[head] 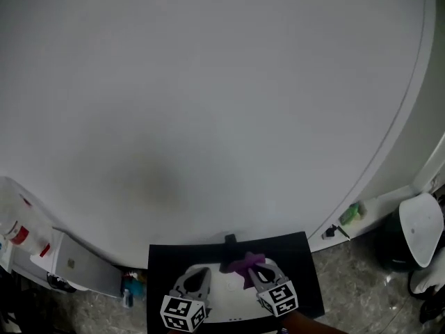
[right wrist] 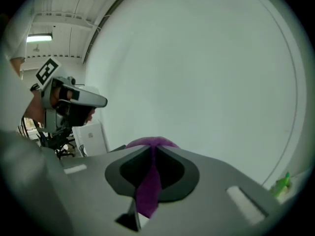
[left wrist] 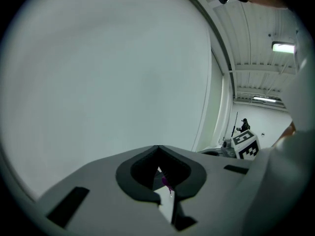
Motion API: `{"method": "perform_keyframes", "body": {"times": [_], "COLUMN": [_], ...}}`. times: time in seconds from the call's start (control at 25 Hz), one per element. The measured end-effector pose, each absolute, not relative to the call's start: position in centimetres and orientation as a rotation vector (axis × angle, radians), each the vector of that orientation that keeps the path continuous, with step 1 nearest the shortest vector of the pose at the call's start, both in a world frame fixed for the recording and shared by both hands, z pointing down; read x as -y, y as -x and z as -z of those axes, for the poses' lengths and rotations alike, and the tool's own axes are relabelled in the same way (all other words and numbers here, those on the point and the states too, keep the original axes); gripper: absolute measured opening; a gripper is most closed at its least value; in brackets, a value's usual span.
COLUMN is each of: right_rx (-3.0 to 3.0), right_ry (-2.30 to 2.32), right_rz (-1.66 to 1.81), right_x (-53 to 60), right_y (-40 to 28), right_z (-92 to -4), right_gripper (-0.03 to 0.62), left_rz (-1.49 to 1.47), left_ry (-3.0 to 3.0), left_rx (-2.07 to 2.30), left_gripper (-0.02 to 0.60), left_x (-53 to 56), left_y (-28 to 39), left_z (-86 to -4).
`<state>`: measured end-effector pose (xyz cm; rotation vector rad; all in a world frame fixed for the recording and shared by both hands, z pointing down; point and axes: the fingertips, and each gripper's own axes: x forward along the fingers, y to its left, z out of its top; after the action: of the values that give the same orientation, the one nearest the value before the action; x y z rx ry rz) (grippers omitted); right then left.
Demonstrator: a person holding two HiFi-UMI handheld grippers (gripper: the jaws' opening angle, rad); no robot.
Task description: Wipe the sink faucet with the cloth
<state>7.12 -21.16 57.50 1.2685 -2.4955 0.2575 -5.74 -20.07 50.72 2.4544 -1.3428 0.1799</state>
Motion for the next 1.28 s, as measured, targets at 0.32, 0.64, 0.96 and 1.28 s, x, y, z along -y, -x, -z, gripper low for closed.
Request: {"method": "perform_keyframes", "body": {"times": [0.32, 0.64, 0.96, 1.28], "right_rx": [2.526, 2.516, 2.493, 2.474], "right_ry": [-1.439, -1.477, -1.45, -1.452], "right_rz": [-0.26, -0.319, -0.339, -0.368], "right_x": [17.7, 19.0, 19.6, 19.6], "right_y": [-6.6, -6.2, -5.8, -6.2], "right_z": [-49.6, -50.0, -50.8, -51.4], "right_gripper": [0.032, 0.031, 0.031, 0.031], "left_rz": [-0.159, -0.221, -0.212, -0.265], "left_ry": [-2.495, -2.436, -2.405, -2.387], "left_rx": [1.398, 1.415, 1.427, 1.455], "left_gripper": [0.005, 0.005, 0.005, 0.005], "left_x": [18.3, 19.2, 19.7, 19.9], "left_y": [5.0, 4.6, 4.6, 4.5], "left_z": [-47.6, -49.1, -49.4, -50.9]}}
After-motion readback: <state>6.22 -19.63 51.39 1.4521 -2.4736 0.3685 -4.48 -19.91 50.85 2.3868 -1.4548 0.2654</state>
